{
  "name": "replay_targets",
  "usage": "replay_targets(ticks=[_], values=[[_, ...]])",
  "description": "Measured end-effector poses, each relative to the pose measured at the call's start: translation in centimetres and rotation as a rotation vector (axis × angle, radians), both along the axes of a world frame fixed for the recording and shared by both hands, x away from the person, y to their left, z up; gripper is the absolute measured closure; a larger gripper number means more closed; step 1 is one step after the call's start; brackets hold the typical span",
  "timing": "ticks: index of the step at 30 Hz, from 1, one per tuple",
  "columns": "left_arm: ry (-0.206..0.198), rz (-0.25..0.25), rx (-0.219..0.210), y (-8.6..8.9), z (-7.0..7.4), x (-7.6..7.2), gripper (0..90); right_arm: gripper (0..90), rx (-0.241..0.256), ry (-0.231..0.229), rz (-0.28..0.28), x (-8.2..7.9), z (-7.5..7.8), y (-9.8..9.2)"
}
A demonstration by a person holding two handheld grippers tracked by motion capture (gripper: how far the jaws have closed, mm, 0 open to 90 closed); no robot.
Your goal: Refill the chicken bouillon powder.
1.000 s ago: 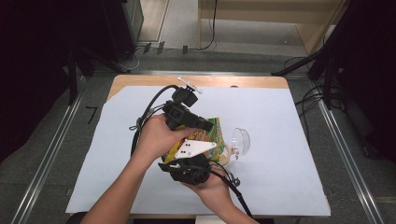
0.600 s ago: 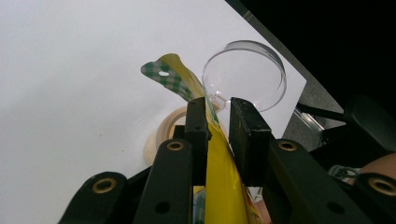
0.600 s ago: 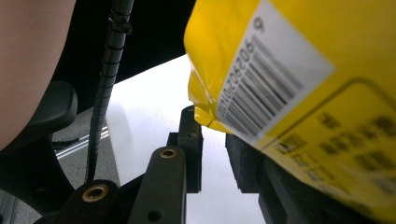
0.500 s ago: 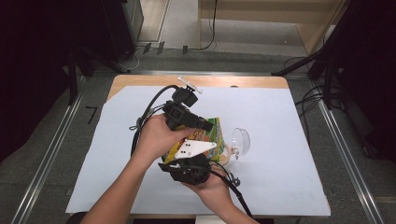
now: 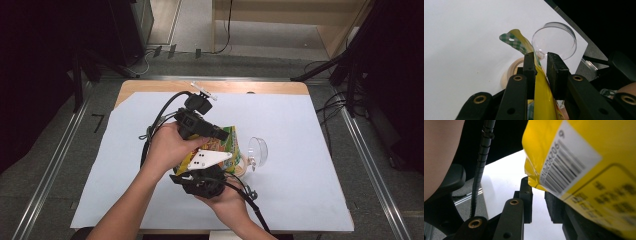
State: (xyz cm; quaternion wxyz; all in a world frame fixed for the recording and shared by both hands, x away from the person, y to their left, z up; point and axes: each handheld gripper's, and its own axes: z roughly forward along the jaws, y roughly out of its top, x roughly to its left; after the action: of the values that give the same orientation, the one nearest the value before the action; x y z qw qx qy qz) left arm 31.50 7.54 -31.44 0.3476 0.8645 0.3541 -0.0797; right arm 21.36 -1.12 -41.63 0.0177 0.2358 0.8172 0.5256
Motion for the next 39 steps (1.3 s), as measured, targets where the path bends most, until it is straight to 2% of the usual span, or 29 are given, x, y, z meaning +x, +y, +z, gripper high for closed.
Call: replay_targets(ticks=[17,28,39], values=[[-0.01,0.0,0.001,-0.23,0.06,-0.24,78.5,78.0,0.001,-0.012,-0.002,0.0,-0.12,-0.08],[0.018,0.011,-0.017,0.08,-0.22,0.21,78.8,77.8,-0.009,-0.002,-0.001,0.07,-0.03,-0.06],[-0.012,0.014,0.0,-0.21,0.16,-0.3,78.9,77.9,-0.002,-0.015,-0.007,-0.05,-0.05,-0.07]])
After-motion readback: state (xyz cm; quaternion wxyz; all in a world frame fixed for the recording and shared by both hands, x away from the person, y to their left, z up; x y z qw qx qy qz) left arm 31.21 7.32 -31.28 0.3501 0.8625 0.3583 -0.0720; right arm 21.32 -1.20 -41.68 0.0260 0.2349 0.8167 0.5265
